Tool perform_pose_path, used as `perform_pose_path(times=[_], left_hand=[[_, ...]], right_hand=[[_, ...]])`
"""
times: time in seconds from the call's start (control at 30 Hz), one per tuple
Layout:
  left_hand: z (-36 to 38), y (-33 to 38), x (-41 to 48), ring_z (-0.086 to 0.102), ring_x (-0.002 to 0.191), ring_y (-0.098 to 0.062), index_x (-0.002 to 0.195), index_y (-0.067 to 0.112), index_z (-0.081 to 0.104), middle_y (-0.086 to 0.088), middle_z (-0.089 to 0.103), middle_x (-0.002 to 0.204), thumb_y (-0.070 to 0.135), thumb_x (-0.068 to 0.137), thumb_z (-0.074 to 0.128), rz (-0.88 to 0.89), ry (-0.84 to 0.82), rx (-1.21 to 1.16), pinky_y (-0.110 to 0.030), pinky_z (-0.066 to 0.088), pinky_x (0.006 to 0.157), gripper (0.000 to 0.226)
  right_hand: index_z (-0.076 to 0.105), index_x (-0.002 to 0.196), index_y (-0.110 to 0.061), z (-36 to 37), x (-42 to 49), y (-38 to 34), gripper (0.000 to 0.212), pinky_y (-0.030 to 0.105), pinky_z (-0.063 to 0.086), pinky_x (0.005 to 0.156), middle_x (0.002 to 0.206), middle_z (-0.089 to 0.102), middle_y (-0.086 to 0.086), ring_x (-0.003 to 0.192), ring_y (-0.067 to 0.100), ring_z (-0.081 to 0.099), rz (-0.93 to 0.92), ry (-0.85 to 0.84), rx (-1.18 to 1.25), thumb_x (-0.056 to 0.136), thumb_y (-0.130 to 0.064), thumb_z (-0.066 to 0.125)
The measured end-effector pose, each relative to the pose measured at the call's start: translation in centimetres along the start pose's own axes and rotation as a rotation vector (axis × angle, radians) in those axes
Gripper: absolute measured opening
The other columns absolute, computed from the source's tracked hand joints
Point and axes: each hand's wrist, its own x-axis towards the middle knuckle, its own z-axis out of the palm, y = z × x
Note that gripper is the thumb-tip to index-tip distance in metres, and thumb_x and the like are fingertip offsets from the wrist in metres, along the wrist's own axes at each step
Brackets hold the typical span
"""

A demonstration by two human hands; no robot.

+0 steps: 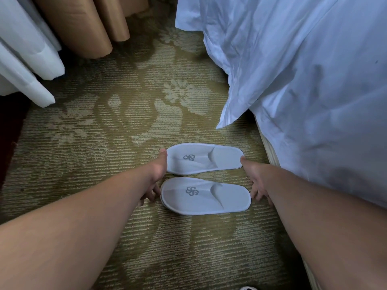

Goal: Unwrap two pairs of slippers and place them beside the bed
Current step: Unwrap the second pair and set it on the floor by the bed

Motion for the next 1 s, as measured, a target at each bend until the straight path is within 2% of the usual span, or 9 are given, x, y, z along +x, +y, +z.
perform_pose_path(times=[0.27,0.37,0.5,0.63,0.8,0.93,1.0], left_hand=[[-0.1,-0.3,0.5,0.051,0.124,-0.048,0.157,0.029,0.009,-0.032,0.06,0.123,0.096,0.064,-0.002,0.039,0.035,0.049,-0.068,0.026,0.104,0.114],[-0.2,-0.3,0.4,0.053,0.122,-0.046,0.157,0.029,0.009,-0.03,0.061,0.121,0.096,0.065,-0.002,0.042,0.034,0.064,-0.066,0.027,0.103,0.114],[-0.2,-0.2,0.3,0.058,0.115,-0.044,0.157,0.03,0.009,-0.029,0.063,0.115,0.095,0.066,-0.001,0.049,0.04,0.066,-0.061,0.032,0.095,0.112],[0.0,-0.2,0.2,0.057,0.115,-0.044,0.156,0.031,0.009,-0.03,0.063,0.116,0.095,0.066,-0.001,0.048,0.036,0.068,-0.065,0.029,0.103,0.111],[0.0,-0.2,0.3,0.061,0.103,-0.04,0.156,0.031,0.01,-0.027,0.066,0.107,0.096,0.065,-0.001,0.055,0.036,0.097,-0.056,0.035,0.087,0.113],[0.1,0.1,0.4,0.059,0.112,-0.042,0.156,0.032,0.008,-0.028,0.064,0.107,0.095,0.067,-0.002,0.058,0.027,0.089,-0.061,0.032,0.099,0.11],[0.2,0.1,0.4,0.058,0.114,-0.043,0.157,0.031,0.008,-0.029,0.064,0.108,0.094,0.068,-0.002,0.055,0.02,0.086,-0.061,0.032,0.098,0.109]], right_hand=[[0.009,0.156,-0.015,-0.8,0.1,-0.4,0.097,0.055,0.013,0.113,0.154,0.029,0.026,0.14,0.042,0.03,-0.015,0.011,0.079,0.085,-0.081,0.021],[0.008,0.156,-0.014,-1.0,-0.2,-0.7,0.097,0.055,0.01,0.114,0.156,0.027,0.026,0.142,0.042,0.026,-0.02,0.0,0.095,0.087,-0.08,0.021],[0.004,0.156,-0.013,-1.1,-0.3,-1.3,0.099,0.052,0.008,0.115,0.157,0.022,0.026,0.145,0.039,0.021,-0.021,0.006,0.131,0.086,-0.08,0.025],[0.005,0.156,-0.012,-1.1,-0.2,-1.7,0.098,0.054,0.009,0.115,0.157,0.024,0.026,0.143,0.04,0.024,-0.037,0.016,0.135,0.087,-0.079,0.023],[0.012,0.155,-0.01,-1.4,0.0,-1.4,0.1,0.054,0.017,0.113,0.152,0.034,0.027,0.137,0.04,0.036,-0.061,0.032,0.139,0.085,-0.081,0.024],[0.014,0.155,-0.012,-1.9,-0.1,-1.4,0.101,0.053,0.017,0.113,0.149,0.038,0.027,0.137,0.04,0.036,-0.066,0.031,0.152,0.084,-0.082,0.026],[0.015,0.155,-0.012,-2.1,-0.2,-1.5,0.1,0.05,0.019,0.113,0.146,0.042,0.027,0.135,0.038,0.039,-0.062,0.029,0.159,0.083,-0.082,0.025]])
